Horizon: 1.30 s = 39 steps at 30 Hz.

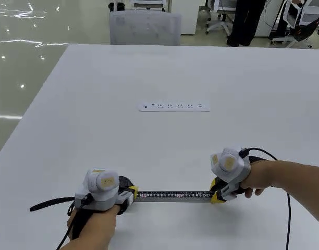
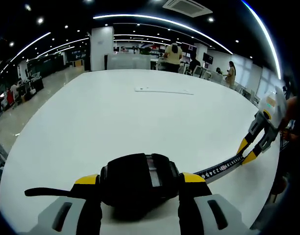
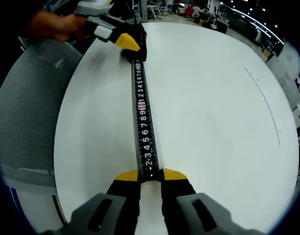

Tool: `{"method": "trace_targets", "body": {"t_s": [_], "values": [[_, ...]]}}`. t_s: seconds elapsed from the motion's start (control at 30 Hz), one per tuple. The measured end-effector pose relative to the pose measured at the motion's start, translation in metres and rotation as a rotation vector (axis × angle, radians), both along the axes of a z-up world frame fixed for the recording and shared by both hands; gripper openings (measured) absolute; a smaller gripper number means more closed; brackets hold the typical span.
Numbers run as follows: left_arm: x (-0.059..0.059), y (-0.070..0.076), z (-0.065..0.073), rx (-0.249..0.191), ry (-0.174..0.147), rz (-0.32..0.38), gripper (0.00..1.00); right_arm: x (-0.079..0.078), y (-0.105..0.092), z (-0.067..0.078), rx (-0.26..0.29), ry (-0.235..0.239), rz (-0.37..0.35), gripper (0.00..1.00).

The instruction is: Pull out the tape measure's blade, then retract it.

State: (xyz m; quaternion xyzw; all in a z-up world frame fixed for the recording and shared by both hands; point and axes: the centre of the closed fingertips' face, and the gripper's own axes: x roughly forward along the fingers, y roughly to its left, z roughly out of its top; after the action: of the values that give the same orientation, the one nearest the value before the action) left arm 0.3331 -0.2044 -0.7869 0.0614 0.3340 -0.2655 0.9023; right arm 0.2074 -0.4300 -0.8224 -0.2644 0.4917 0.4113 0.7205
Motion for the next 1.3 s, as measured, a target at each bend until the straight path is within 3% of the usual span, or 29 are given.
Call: {"method": "trace_targets", "body": {"t_s": [1.3], "values": [[0.0, 0.0, 0.0, -0.003, 0.023, -0.006, 0.6, 0.011, 0.017, 0.0, 0.027, -0.009, 0.0, 0.14]]}}
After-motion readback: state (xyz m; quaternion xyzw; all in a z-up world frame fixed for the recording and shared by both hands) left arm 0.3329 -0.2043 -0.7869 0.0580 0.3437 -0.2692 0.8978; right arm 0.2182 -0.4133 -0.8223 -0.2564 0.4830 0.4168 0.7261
